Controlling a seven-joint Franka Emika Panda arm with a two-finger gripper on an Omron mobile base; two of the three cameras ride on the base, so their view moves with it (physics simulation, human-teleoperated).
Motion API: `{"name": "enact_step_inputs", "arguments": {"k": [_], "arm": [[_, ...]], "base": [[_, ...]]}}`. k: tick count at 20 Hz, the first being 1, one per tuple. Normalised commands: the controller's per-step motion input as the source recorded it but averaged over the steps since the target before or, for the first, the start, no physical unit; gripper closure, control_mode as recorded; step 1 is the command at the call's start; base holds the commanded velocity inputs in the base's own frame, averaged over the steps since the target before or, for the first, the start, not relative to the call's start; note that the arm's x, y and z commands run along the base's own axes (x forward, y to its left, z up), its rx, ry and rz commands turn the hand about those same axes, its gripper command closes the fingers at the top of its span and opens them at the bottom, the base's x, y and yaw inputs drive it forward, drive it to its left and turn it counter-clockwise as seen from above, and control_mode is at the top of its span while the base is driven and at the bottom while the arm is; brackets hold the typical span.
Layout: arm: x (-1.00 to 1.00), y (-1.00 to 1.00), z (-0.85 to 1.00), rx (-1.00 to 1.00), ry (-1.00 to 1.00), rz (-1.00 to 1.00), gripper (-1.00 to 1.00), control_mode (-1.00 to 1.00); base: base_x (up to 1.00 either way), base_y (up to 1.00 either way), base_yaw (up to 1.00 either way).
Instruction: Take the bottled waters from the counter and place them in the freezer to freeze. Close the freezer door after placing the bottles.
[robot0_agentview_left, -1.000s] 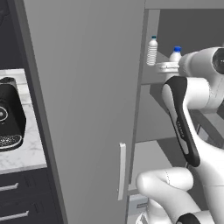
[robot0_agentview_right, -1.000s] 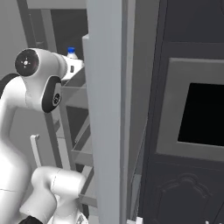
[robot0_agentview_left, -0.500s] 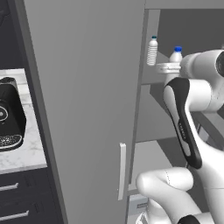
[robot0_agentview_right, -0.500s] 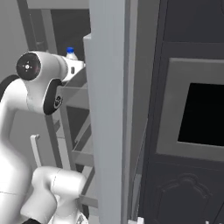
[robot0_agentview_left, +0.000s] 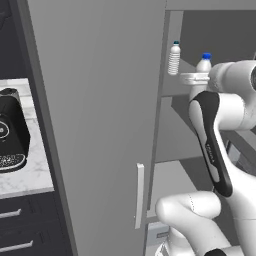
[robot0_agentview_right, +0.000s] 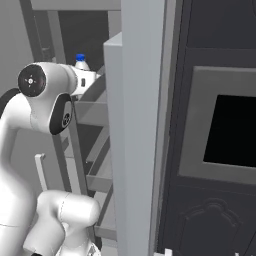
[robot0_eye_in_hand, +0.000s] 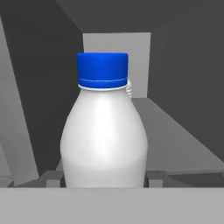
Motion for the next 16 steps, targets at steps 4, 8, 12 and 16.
{"name": "enact_step_inputs", "arguments": {"k": [4, 8, 12, 16], "arm": [[-0.08, 0.00, 0.34, -0.03, 0.00, 0.00, 1.00, -1.00], [-0.01, 0.00, 0.39, -0.07, 0.00, 0.00, 1.00, -1.00], [0.00, 0.03, 0.20, -0.09, 0.00, 0.00, 1.00, -1.00], [0.01, 0.00, 0.00, -0.02, 0.00, 0.00, 1.00, -1.00]], "base": [[0.00, 0.00, 0.00], [0.00, 0.00, 0.00], [0.00, 0.00, 0.00], [0.00, 0.00, 0.00]]}}
